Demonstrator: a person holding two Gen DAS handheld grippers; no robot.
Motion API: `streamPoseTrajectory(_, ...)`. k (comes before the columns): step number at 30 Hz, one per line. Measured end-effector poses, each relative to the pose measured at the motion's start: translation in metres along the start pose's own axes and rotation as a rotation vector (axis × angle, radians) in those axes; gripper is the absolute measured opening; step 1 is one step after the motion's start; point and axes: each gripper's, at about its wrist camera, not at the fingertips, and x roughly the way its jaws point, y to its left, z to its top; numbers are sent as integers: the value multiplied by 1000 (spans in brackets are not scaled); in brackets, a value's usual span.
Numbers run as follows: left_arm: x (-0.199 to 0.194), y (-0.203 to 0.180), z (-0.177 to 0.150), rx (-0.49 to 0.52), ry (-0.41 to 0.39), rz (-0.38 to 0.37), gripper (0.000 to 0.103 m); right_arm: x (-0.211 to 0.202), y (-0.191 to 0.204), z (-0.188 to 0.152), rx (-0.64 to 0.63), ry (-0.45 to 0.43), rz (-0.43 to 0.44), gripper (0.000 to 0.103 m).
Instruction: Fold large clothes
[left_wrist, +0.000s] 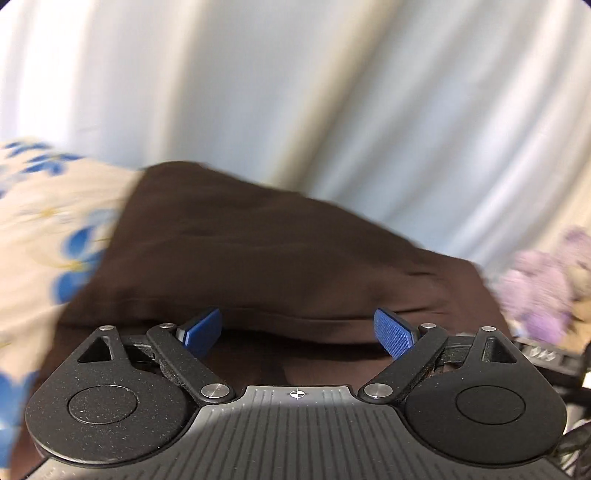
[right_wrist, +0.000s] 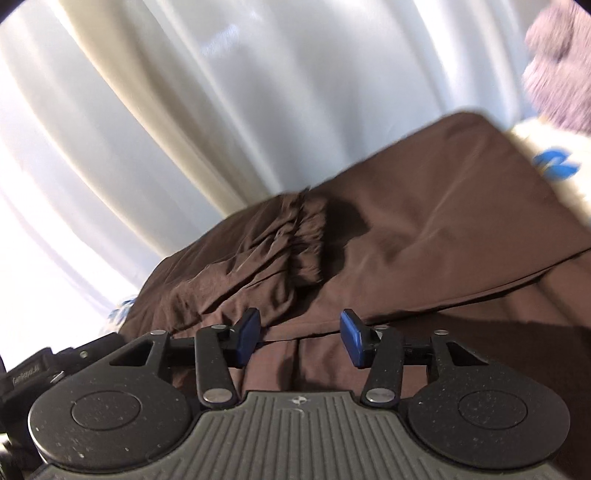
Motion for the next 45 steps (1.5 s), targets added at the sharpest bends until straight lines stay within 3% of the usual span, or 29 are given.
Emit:
streamPoseTrajectory(3,3,18,-6,-27,31,92,93,29,-2,6,100,49,50,53)
streamPoseTrajectory(7,9,33,-13,-36,48,121,93,58,0,17,188,50,100,59)
streamPoseTrajectory(8,10,35,-14,-38,52,124,92,65,2,19,198,62,103,58)
streamPoseTrajectory(10,10,36,-14,-41,55,126,90,73,9,23,197,78,65,23)
streamPoseTrajectory(12,8,31,-12,-26,38,121,91,65,21,31,151,49,60,19)
streamPoseTrajectory(16,7,32,-18,-13,57,107,91,19,38,40,15,-108,74,19)
streamPoseTrajectory(18,11,31,-22,-8,67,97,91,12,35,37,-41,-126,14,19)
streamPoseTrajectory(20,15,29,-25,15,76,107,91,20,24,30,-50,-86,-57,19)
streamPoseTrajectory(22,15,26,-24,24,90,107,91,36,8,24,-26,-2,-100,22)
streamPoseTrajectory(24,9,23,-20,16,99,93,91,40,-2,18,-35,-3,-98,28)
streamPoseTrajectory(28,-16,19,1,17,26,28,92,18,0,13,-127,-60,-136,58)
streamPoseTrajectory(30,-21,15,16,31,-42,20,95,2,2,14,-161,-114,-171,60)
streamPoseTrajectory(33,-9,3,42,46,-99,51,95,-20,16,21,-205,-271,-184,59)
streamPoseTrajectory(35,11,-8,60,64,-139,45,96,-20,39,25,-260,-332,-166,52)
streamPoseTrajectory(36,23,-13,68,63,-143,62,96,-11,53,30,-293,-339,-152,40)
streamPoseTrajectory(38,53,-19,79,47,-150,99,96,16,79,35,-359,-303,-130,24)
streamPoseTrajectory(39,68,-22,83,47,-147,114,96,35,90,36,-389,-262,-133,8)
streamPoseTrajectory(40,83,-25,85,55,-147,134,96,55,101,37,-417,-217,-144,2)
streamPoseTrajectory(45,141,-31,85,152,-176,218,98,114,126,36,-454,-145,-189,0)
